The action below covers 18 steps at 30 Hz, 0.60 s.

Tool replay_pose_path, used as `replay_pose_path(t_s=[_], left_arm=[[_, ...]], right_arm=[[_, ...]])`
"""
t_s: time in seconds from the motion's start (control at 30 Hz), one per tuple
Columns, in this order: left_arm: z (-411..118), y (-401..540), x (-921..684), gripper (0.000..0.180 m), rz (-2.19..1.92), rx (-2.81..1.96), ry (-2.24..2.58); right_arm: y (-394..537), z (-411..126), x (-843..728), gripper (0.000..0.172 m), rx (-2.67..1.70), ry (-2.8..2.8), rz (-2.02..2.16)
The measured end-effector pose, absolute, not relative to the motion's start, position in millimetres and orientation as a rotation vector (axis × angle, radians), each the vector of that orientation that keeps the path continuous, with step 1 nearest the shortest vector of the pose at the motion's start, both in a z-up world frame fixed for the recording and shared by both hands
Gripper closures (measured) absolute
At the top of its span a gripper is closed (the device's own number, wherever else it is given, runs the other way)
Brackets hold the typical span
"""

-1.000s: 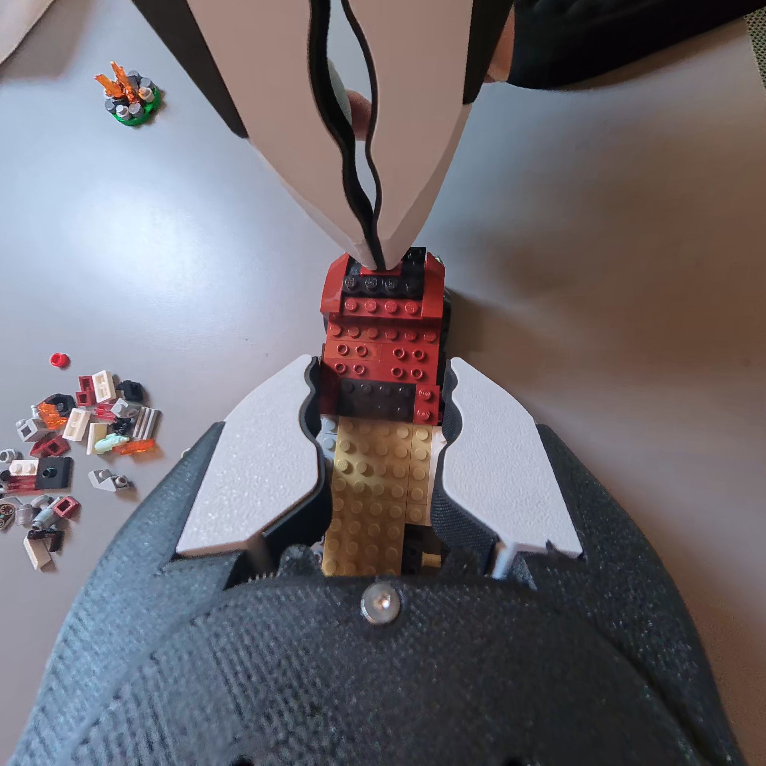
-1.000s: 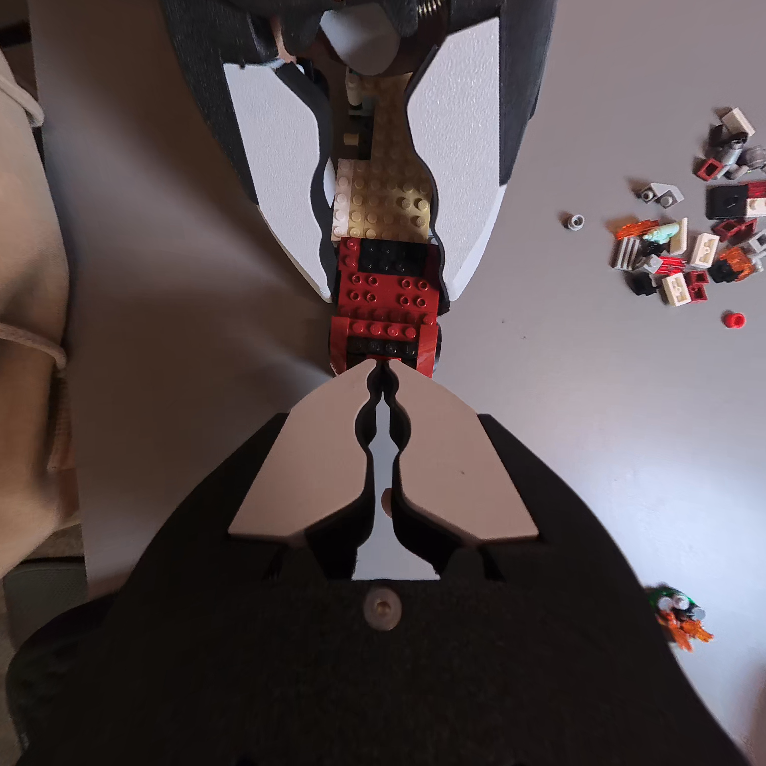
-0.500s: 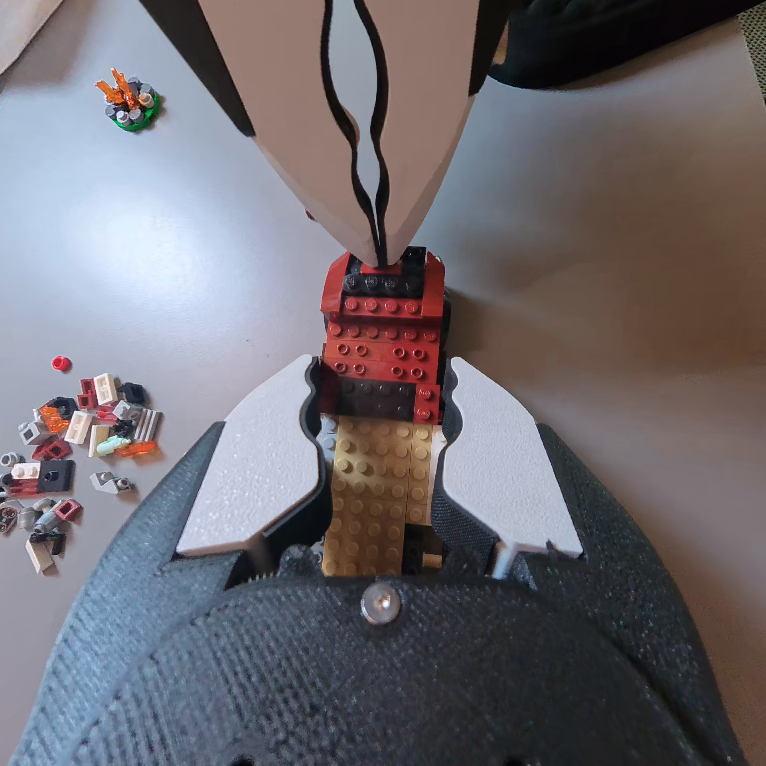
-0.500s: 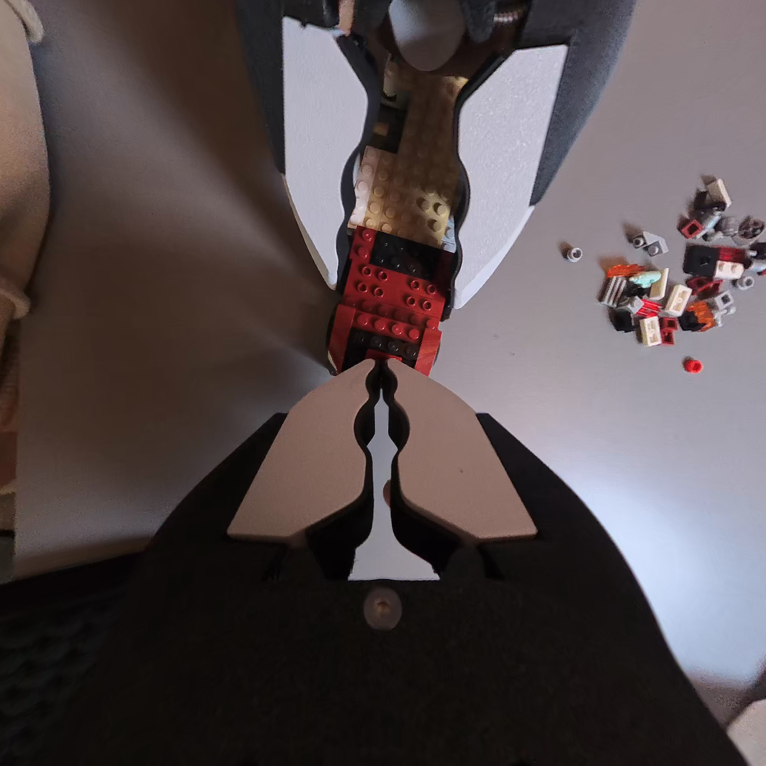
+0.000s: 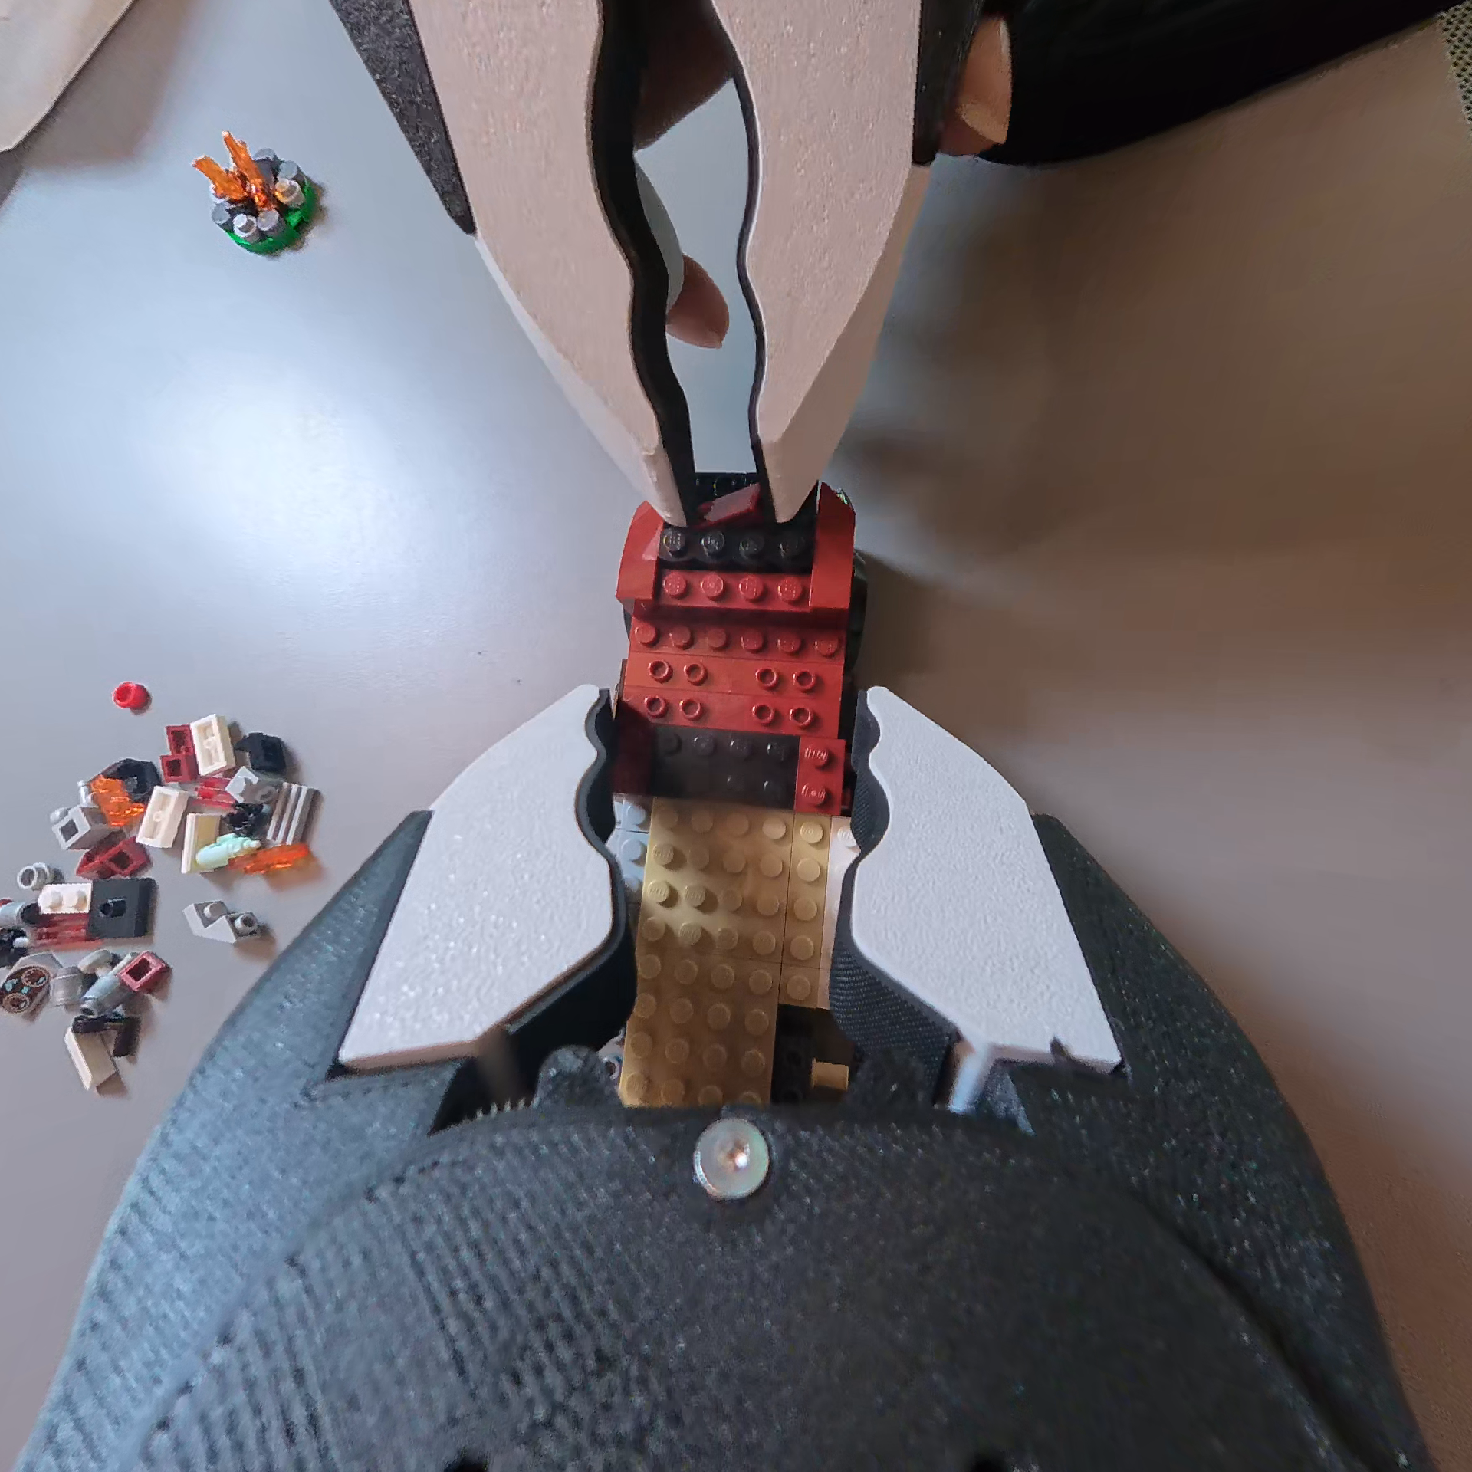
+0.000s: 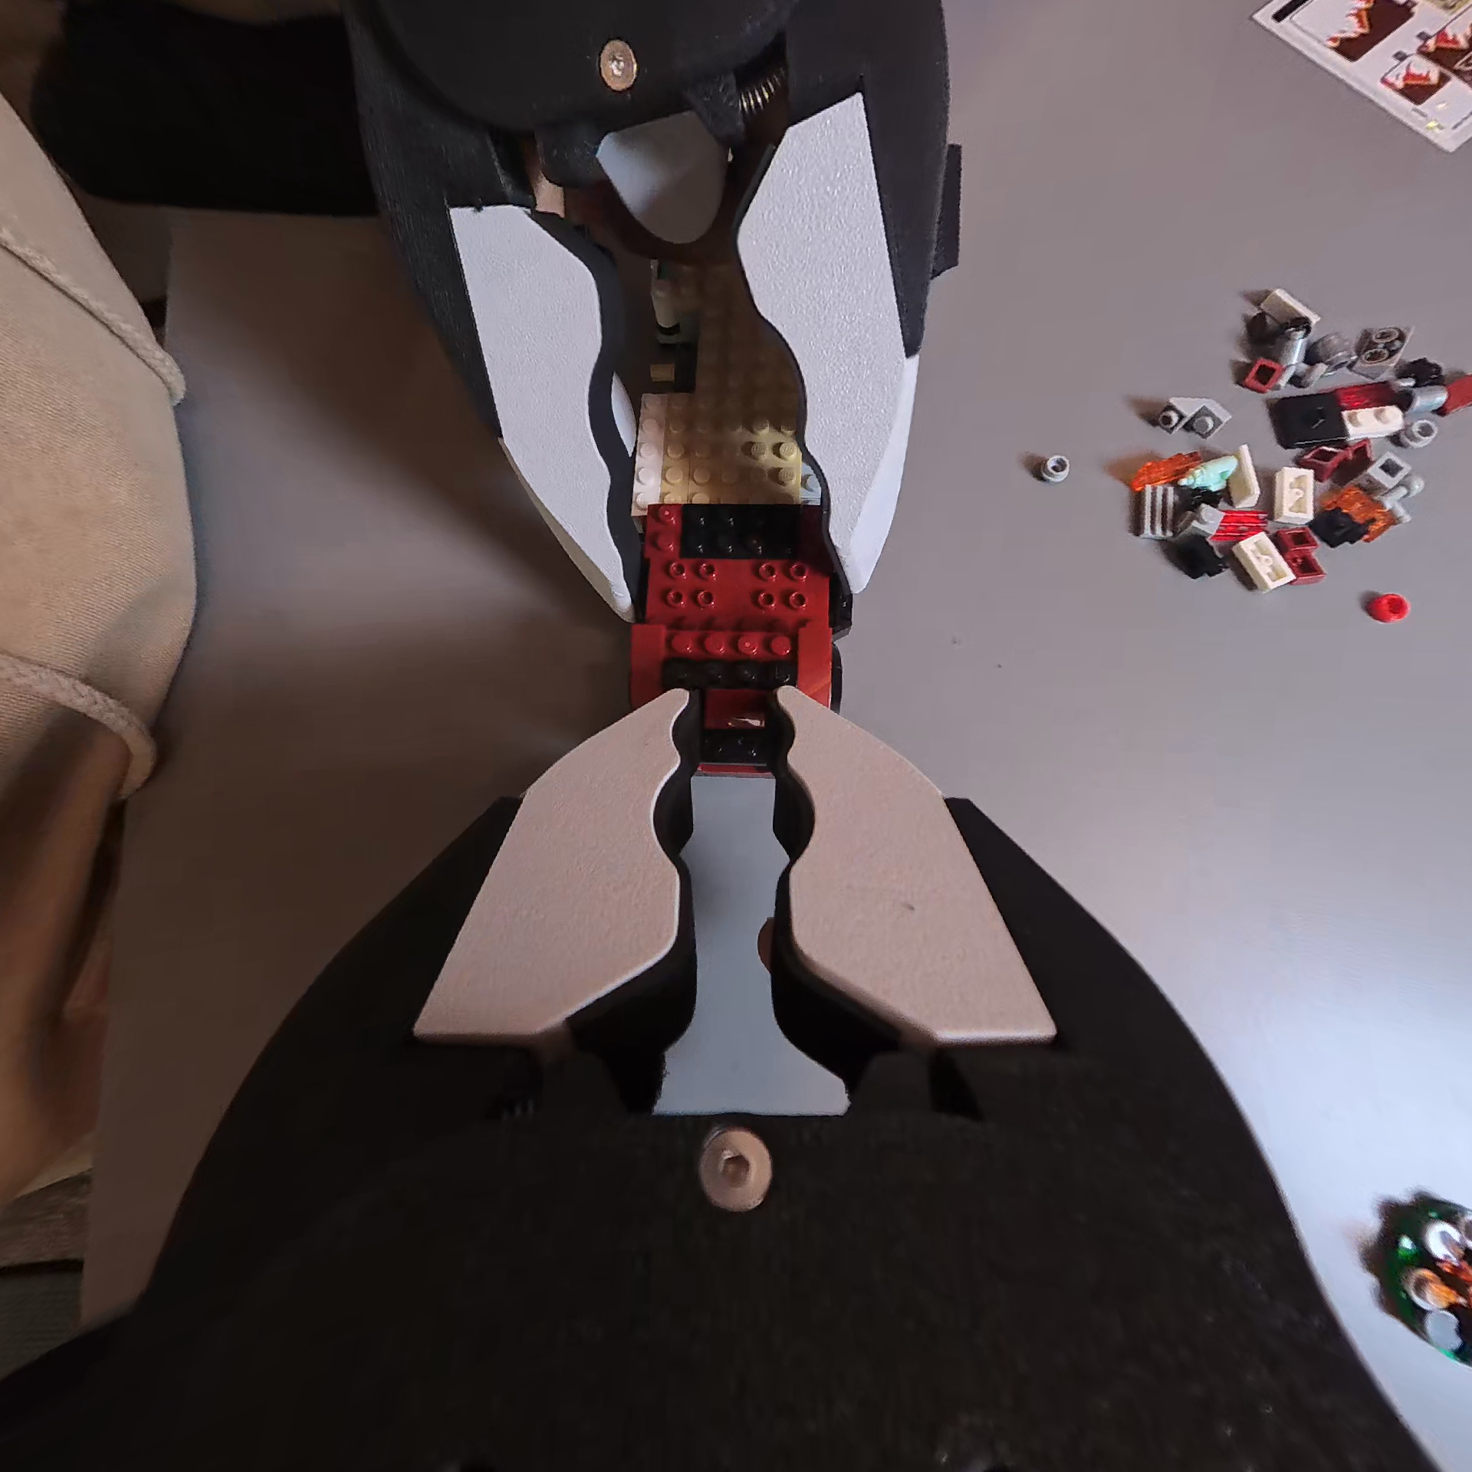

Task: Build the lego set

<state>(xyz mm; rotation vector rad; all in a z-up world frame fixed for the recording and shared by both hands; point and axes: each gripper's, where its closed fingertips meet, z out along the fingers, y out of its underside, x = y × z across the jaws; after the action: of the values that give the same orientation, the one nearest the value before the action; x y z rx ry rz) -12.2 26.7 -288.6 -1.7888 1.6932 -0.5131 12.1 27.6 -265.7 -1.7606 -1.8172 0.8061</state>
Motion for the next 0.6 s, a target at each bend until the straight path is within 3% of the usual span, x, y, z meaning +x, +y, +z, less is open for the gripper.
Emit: replay_pose_path(t_s=[0.33, 0.6], left_arm=[[-289.8, 28.3, -12.9, 0.115, -0.538, -1.82, 1.679], [-290.7, 27.5, -13.5, 0.117, -0.558, -1.839, 1.673]], right_arm=[[26.0, -263.5, 11.2, 0.148, -1.725, -1.78, 0.828], [30.1, -264.6, 15.6, 0.154, -1.75, -1.75, 0.895]])
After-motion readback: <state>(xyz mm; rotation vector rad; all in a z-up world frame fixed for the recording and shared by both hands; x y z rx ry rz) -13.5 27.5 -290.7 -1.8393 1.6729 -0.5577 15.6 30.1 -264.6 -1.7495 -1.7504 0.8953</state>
